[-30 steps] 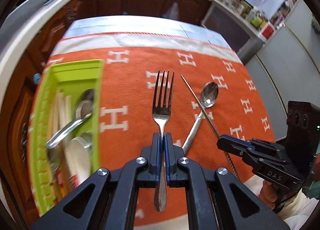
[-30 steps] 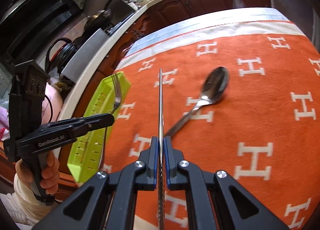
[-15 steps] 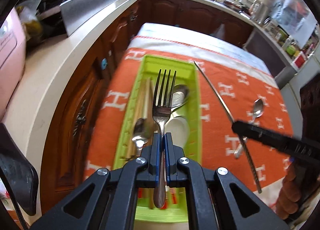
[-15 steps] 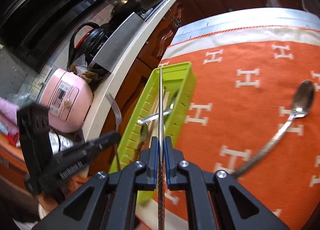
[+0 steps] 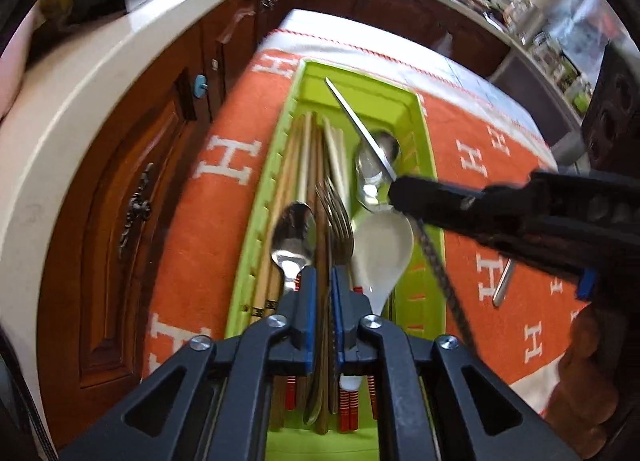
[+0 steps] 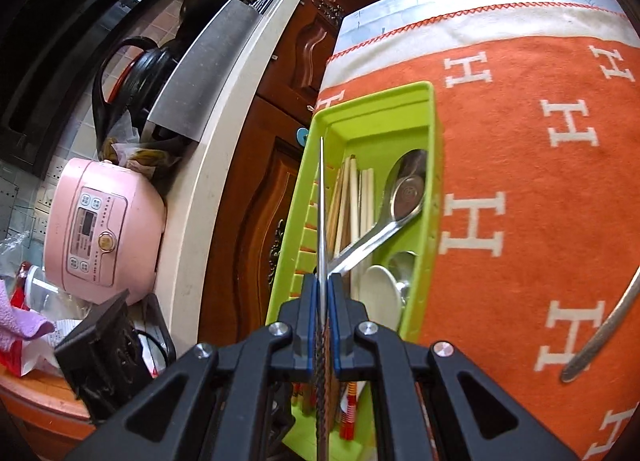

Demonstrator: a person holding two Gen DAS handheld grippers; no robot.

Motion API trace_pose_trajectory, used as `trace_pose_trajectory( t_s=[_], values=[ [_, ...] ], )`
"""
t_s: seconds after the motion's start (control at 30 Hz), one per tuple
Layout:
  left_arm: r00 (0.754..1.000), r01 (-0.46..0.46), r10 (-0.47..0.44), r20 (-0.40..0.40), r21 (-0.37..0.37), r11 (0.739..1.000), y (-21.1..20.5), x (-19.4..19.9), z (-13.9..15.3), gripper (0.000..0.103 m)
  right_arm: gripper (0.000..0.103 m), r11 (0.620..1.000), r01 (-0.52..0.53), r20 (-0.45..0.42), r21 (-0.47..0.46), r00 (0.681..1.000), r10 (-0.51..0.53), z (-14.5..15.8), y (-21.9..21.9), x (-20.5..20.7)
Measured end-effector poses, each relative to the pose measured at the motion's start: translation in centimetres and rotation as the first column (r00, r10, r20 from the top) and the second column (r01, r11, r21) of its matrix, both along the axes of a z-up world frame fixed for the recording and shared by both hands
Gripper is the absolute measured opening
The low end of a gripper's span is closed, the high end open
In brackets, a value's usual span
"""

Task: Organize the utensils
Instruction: 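Carry the fork and chopstick into the tray and open both tools, then reach the right tool to the last silver spoon and close on it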

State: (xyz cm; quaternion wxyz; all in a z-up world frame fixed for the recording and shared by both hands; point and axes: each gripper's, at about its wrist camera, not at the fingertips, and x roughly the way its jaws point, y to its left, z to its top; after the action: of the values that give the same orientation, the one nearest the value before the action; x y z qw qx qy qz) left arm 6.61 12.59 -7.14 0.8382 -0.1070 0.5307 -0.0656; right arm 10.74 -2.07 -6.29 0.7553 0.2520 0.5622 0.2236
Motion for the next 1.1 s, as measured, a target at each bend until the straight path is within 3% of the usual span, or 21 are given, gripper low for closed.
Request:
trace_pose_trajectory(
  t_s=[0.17, 0.37, 0.67, 0.93, 1.0, 1.1],
  values=[
    [0.994, -0.088, 0.088, 0.065, 0.004, 0.996, 1.7, -0.6, 2.1, 0.015, 0.006, 1.0, 0.008, -0.027, -0.011, 1.0, -0.009, -0.6, 1.0, 0.3],
    [0.99, -0.107, 0.104, 0.099, 0.018, 0.994, 1.9, -1.7, 3.2, 0.019, 0.009, 1.0, -0.008, -0.078, 0.019, 0.997, 0.009, -1.4, 2.4, 0.2],
    [0.994, -0.071, 0.069, 0.09, 0.025, 0.997, 1.3, -1.5, 3.2, 0.019, 0.009, 1.0, -0.019, -0.049, -0.009, 0.999, 0.018, -0.4, 0.9, -0.6],
    [0.995, 0.008, -0.01, 0.098, 0.015, 1.0, -2.0, -1.3, 4.0, 0.02, 0.009, 0.992, 0.024, 0.024, -0.125, 0.999, -0.021, 0.8, -3.9, -2.2],
    [0.994, 0.036, -0.038, 0.1, 0.012, 0.999, -3.4, -1.2, 4.4, 0.023, 0.009, 0.989, 0.04, 0.033, -0.141, 0.999, -0.036, 0.9, -5.2, -2.4],
    [0.99, 0.081, -0.082, 0.117, 0.021, 0.997, -5.9, -1.2, 5.0, 0.037, 0.009, 0.984, 0.072, 0.053, -0.161, 0.997, -0.064, 1.2, -7.4, -3.1]
  ],
)
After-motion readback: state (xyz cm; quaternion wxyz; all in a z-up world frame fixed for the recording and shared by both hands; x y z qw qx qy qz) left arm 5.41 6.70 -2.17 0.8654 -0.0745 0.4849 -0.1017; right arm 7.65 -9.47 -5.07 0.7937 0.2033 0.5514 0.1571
